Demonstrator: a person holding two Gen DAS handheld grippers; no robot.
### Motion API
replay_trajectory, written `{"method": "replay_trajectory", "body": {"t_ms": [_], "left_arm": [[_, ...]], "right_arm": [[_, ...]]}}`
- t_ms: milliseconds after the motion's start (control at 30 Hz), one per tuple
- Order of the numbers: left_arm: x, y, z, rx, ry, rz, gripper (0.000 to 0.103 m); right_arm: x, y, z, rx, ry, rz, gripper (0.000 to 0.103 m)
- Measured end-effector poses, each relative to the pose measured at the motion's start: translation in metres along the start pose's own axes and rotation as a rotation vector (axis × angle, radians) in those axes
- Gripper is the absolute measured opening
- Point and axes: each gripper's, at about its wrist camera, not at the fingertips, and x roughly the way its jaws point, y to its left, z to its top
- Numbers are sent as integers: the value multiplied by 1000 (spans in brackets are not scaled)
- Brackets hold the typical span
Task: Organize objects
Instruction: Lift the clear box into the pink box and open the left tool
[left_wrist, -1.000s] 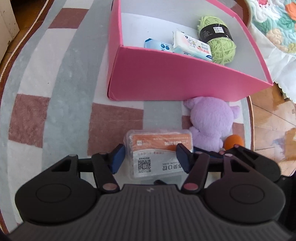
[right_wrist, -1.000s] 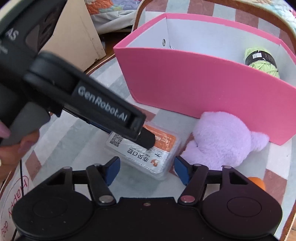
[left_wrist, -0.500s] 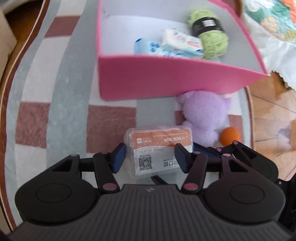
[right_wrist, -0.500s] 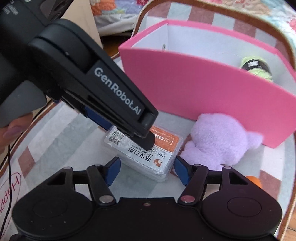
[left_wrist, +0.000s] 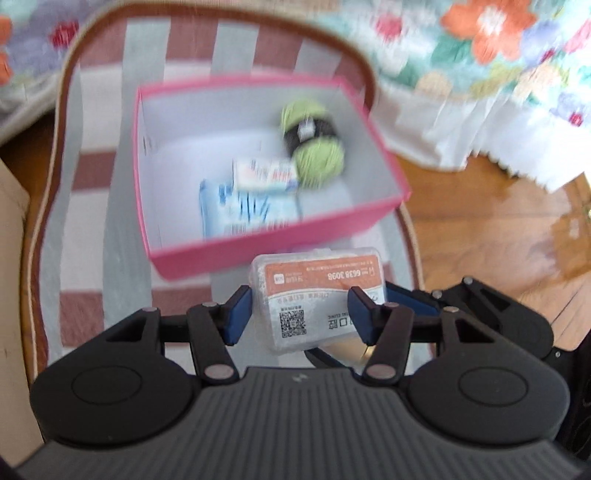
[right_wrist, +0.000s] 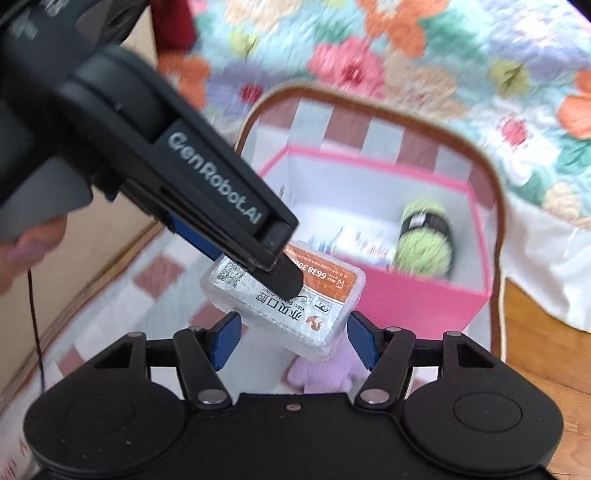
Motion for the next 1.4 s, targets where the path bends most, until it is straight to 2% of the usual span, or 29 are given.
{"method": "replay_trajectory", "body": {"t_ms": [133, 233, 367, 467, 633, 700, 800, 867, 967, 1067, 1200, 1333, 1400], "left_arm": [[-19, -5, 21, -22, -80, -8, 56], [-25, -10, 35, -45, -145, -9, 56], [-21, -7, 50, -75, -190, 10, 55], [-5, 8, 62, -141, -175, -10, 55], [40, 39, 62, -316, -130, -34, 55], [61, 48, 61, -368, -111, -43, 55], [88, 55, 58, -412, -100, -53, 55], [101, 56, 55, -419, -80, -56, 55], [114, 57, 51, -428, -52, -66, 55], [124, 59, 51, -426, -28, -68, 55], [135, 63, 52, -407, -45, -32, 53], [151, 70, 49, -442, -11, -67, 53], [156, 73, 47, -470, -30, -60, 53]], "right_arm": [[-13, -8, 22, 28, -72, -6, 69], [-12, -11, 39, -12, -105, -58, 69], [-1, -23, 64, -12, -82, -51, 69], [15, -34, 80, -16, -32, -25, 69], [57, -57, 99, 41, 132, 81, 69], [74, -61, 98, 41, 187, 94, 68], [96, -66, 93, 48, 251, 85, 66], [109, -78, 90, 106, 284, 98, 65], [121, -90, 83, 184, 307, 113, 63], [129, -92, 76, 181, 302, 97, 62], [144, -95, 70, 227, 311, 112, 62], [159, -96, 57, 244, 328, 61, 60], [165, -99, 51, 261, 334, 49, 57]]}}
